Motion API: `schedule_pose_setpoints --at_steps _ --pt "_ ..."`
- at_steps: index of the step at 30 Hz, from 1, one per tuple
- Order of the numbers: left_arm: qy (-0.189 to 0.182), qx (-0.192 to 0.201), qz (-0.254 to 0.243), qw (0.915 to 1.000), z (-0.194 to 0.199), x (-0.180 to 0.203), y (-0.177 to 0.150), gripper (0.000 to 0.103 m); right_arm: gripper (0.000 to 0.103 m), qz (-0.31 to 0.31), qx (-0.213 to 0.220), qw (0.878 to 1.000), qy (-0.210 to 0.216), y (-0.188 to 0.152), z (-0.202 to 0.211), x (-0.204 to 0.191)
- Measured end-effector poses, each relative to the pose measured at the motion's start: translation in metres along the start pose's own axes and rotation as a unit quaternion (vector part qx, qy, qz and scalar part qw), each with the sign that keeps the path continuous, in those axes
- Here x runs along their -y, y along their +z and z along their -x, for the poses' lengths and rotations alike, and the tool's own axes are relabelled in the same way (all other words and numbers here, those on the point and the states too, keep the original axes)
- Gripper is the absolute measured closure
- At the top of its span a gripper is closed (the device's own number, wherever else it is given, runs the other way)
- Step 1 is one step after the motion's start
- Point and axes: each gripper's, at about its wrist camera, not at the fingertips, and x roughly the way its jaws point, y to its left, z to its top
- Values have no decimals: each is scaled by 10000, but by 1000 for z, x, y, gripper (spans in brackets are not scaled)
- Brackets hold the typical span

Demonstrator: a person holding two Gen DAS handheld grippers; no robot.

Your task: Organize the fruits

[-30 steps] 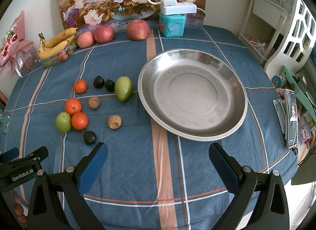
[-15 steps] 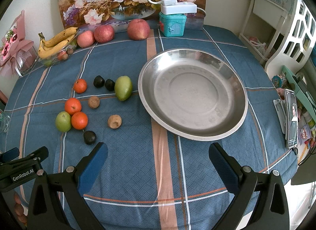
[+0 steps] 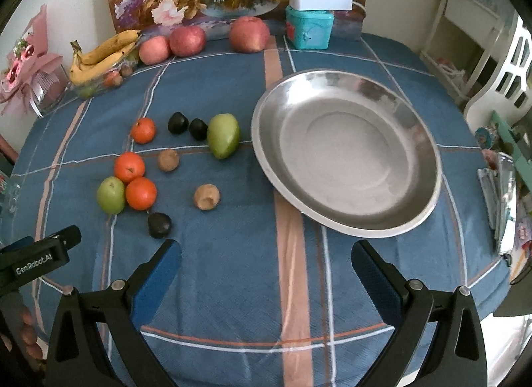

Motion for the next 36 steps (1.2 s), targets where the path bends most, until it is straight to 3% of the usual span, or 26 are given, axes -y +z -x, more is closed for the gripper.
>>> schedule_pose_setpoints --at_steps 3,8,11,15,19,22,27,31,33,36 --pt "41 192 98 9998 0 -2 7 0 1 -39 37 10000 11 6 -4 -4" --pt "-473 349 274 9979 0 0 21 0 1 -58 70 9999 105 17 -12 -15" --pt "-554 455 356 9968 0 5 32 0 1 35 67 9998 164 23 -18 -26" --pt "-630 189 191 9977 -11 19 37 0 3 216 31 9996 165 29 -26 -38" --pt "-740 -71 3 9972 -20 32 37 0 21 205 -96 9995 232 35 -39 -44" --pt "-961 -219 143 9950 -21 33 38 3 25 285 -207 9991 248 37 -51 -49" --pt "-1203 -474 363 9909 -24 25 35 18 26 280 -361 9986 262 42 -71 -52" --pt "-1691 -586 688 9814 -14 17 35 37 44 220 -471 9983 255 43 -81 -52" --pt "-1761 -587 726 9799 -9 13 33 48 45 168 -486 9983 269 42 -81 -50" --pt "-1815 -552 788 9787 1 9 32 48 58 92 -520 9981 330 42 -83 -47"
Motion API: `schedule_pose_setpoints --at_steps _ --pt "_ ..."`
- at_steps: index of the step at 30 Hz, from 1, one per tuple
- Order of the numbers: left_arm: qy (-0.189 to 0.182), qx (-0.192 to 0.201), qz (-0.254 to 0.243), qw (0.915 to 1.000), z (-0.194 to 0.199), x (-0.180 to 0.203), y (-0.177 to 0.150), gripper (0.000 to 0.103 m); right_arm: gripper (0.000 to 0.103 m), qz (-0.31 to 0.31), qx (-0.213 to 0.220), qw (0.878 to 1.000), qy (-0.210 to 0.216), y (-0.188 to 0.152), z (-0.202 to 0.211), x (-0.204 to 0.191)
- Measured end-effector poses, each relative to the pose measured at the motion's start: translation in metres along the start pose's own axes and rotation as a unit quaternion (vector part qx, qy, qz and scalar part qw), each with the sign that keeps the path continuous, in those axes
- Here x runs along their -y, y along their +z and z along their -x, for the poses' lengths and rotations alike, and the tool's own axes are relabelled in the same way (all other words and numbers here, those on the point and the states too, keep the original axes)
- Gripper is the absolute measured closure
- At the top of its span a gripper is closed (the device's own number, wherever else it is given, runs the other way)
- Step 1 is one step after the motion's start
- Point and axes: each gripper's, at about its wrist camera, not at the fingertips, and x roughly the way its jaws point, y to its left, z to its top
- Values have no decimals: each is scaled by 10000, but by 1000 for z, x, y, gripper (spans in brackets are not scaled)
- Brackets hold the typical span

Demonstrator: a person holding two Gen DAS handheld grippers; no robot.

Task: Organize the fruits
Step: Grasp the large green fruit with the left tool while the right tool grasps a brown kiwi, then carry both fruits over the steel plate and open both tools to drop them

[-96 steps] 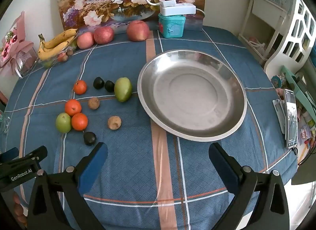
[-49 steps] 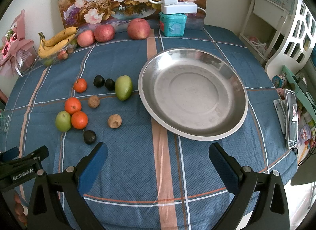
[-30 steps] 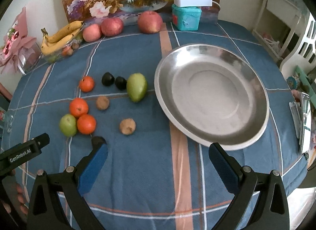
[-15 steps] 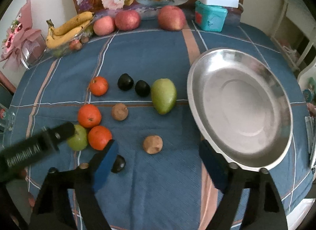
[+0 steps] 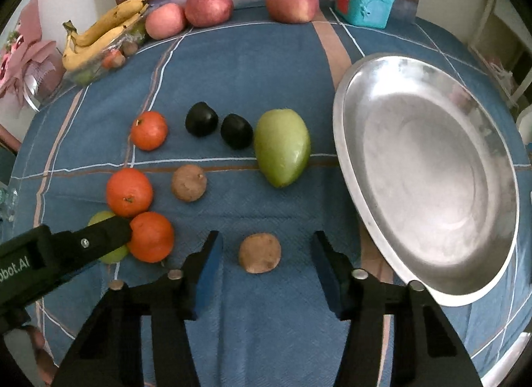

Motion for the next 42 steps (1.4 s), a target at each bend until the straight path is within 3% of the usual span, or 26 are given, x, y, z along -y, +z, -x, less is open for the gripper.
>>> schedule_pose_setpoints --at_steps 6,12,17,25,34,39,42 --pt "-93 180 192 9996 30 -20 8 49 76 -93 -39 9998 146 -3 -1 1" --pt "-120 723 49 9973 62 -33 10 49 76 -187 229 9989 354 1 15 2" --pt "-183 1088 -325 9934 59 -21 3 49 76 -393 545 9971 357 5 33 13" --pt "-252 1104 -1005 9885 32 32 -8 49 76 -1180 962 9883 -128 7 59 61" --pt "-465 741 -2089 9740 -10 121 -32 49 76 -2332 798 9625 -1131 -8 56 144" --pt "-456 642 -2565 9633 -32 160 -43 48 76 -2588 780 9550 -1218 -11 53 168" --pt "-446 561 -2627 9622 -44 168 -44 47 76 -2707 725 9519 -1235 -15 51 176"
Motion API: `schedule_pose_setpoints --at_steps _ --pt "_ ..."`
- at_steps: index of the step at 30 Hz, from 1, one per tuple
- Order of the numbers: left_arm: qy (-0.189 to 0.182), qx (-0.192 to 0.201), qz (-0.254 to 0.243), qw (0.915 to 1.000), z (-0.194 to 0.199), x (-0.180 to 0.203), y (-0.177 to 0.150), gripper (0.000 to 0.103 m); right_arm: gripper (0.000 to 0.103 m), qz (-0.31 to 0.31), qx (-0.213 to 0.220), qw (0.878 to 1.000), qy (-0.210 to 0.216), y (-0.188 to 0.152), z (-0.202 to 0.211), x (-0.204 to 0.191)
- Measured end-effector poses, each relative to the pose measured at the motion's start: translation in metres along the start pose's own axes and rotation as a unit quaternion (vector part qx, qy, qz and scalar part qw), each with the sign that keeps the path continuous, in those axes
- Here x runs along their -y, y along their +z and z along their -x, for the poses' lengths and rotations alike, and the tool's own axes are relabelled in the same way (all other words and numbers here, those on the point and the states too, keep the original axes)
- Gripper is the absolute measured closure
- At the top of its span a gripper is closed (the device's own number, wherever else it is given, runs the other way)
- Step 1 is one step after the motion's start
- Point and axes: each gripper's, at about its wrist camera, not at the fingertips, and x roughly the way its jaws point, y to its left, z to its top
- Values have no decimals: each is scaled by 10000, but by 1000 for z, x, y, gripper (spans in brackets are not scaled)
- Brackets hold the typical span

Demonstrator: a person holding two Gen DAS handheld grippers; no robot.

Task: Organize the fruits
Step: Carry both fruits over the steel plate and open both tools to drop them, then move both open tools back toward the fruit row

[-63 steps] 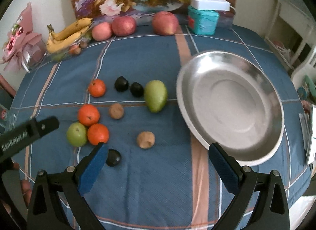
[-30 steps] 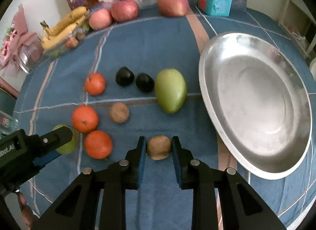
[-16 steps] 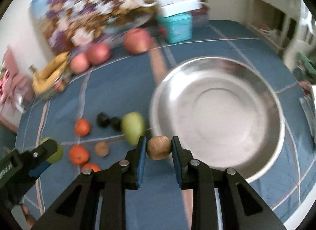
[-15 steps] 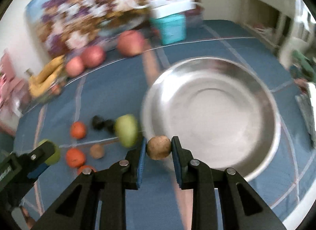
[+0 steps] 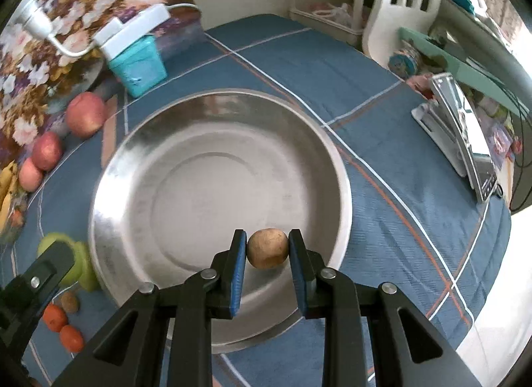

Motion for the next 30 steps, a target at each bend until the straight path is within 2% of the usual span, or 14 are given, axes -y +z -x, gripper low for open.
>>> schedule_pose_setpoints --at_steps 2,5,10,13,14,16,19,20,25,30 --pt "-20 -69 -4 10000 -5 3 2 47 76 -52 -37 10000 -3 0 -4 2" --pt "-87 -17 -49 9999 -3 5 1 35 76 -59 -23 10000 -5 0 -2 2" --pt "-137 67 -52 9999 9 5 2 34 76 -46 8 10000 -4 0 1 4" --pt "-42 62 116 9999 14 -6 3 29 74 -3 69 10000 5 0 4 4" --pt "50 61 192 9998 17 -12 3 26 69 29 96 9999 -5 1 5 3" --pt "223 74 303 9993 21 -23 2 22 46 60 145 9999 -6 1 8 2" --pt "664 138 543 9962 31 -43 0 9 38 127 177 9998 -20 -1 10 1" --pt "803 191 638 9945 35 -50 0 1 35 185 179 9997 -45 -2 10 -1" --pt "1452 427 945 9840 55 -80 -7 0 14 493 277 9983 -133 -7 14 -7" --pt "2233 601 955 9682 74 -105 -15 0 11 736 382 9965 40 -17 22 -17"
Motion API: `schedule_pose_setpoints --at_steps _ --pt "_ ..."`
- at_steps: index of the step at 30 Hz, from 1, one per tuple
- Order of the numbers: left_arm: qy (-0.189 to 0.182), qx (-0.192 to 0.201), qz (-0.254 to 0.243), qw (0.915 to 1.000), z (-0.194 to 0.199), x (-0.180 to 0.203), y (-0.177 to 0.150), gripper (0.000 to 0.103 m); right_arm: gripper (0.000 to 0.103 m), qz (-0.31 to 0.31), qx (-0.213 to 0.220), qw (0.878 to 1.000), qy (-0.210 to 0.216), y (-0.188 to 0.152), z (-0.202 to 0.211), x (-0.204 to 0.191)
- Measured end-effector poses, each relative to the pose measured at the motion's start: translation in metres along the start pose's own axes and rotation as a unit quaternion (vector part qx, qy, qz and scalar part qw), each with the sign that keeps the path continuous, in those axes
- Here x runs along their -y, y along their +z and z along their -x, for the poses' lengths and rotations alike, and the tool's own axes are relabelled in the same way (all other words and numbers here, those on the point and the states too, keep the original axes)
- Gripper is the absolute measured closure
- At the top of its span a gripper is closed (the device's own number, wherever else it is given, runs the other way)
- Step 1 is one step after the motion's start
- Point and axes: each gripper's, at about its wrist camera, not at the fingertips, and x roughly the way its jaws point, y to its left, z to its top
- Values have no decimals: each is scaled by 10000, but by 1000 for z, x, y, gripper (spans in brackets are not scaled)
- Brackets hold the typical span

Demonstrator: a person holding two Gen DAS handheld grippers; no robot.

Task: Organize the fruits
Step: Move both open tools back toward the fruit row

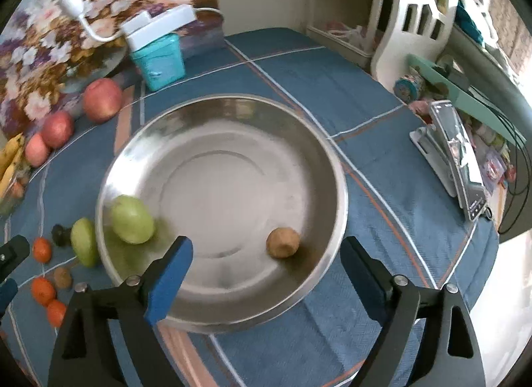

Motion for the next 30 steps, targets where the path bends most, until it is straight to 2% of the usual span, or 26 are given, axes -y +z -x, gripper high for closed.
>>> schedule_pose_setpoints --at_steps 6,11,13,17,21,27,30 --pt "570 69 -32 9983 6 -27 -2 0 10 533 157 9981 263 -11 12 -30" --pt "1189 236 -76 9926 17 -43 -3 0 10 823 112 9954 474 -22 18 -55" --pt "1321 182 46 9911 17 -51 -4 0 10 888 65 9938 673 -25 20 -64" --pt "1803 -84 394 9828 19 -74 -7 0 10 1086 -113 9898 914 -33 22 -80" --pt "1816 -413 572 9808 15 -90 -13 0 10 1265 -206 9865 1021 -42 27 -91" --pt "1542 -825 873 9807 8 -105 -21 0 10 1436 -459 9807 1245 -49 28 -107" --pt "1282 -1021 958 9818 -1 -107 -24 0 10 1599 -688 9753 1357 -57 22 -117"
